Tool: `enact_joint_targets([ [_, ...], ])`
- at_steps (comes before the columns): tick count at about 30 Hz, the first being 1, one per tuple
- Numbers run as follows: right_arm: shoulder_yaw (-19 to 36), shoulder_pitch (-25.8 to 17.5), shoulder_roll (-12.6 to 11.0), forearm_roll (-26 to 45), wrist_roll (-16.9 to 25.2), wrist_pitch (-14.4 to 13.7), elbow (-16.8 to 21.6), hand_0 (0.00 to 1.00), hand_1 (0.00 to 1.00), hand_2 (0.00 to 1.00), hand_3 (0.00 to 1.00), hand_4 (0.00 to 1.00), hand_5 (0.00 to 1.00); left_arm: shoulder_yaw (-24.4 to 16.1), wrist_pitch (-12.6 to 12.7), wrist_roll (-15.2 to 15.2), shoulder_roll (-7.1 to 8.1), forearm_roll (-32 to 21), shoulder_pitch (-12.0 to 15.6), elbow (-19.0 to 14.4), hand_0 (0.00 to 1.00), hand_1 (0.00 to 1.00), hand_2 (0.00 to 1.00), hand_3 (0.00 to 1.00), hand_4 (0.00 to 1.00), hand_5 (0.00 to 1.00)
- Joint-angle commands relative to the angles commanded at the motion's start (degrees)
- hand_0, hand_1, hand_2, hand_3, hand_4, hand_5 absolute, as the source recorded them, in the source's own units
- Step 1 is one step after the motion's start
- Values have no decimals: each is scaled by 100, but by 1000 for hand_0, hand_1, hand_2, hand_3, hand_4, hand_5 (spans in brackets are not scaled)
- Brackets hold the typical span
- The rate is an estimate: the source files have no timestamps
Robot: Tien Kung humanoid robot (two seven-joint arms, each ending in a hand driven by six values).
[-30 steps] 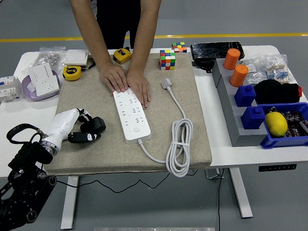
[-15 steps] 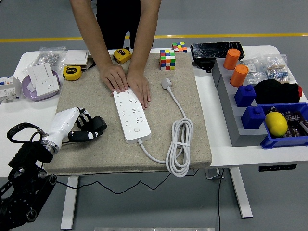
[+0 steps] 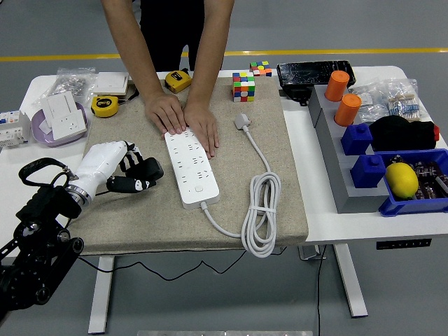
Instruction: Pick up the plug,place it near the board,insert it into the board,press the button
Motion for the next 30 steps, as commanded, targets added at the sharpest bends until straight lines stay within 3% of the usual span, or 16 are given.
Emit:
enact_joint_targets([
  [5, -10, 21, -7, -3, -4, -1, 0, 915, 865, 807, 791, 998, 998, 578, 156, -148, 141, -104, -498, 152, 479, 350, 293, 354, 552, 127],
  [8, -16, 34, -13, -12, -12, -1, 0, 914, 865, 807, 791, 998, 998, 986, 437, -379, 174, -189, -821, 429, 480, 357, 293, 346, 553, 130],
  [16, -35, 42, -37, -23, -28, -5, 0, 914, 865, 807, 791, 998, 998, 1786, 773, -585, 277, -353, -1372, 918, 483, 365, 290, 341, 553, 123],
  [23, -52, 51, -63, -50, -36, -3, 0, 914, 865, 807, 791, 998, 998, 2027, 841, -623, 308, -341, -1595, 1204, 485, 375, 290, 342, 556, 119],
  [30, -54, 47, -79, -54, -47, -10, 0, 914, 865, 807, 791, 998, 998, 2198, 811, -611, 360, -374, -1598, 1283, 490, 385, 292, 343, 558, 118],
])
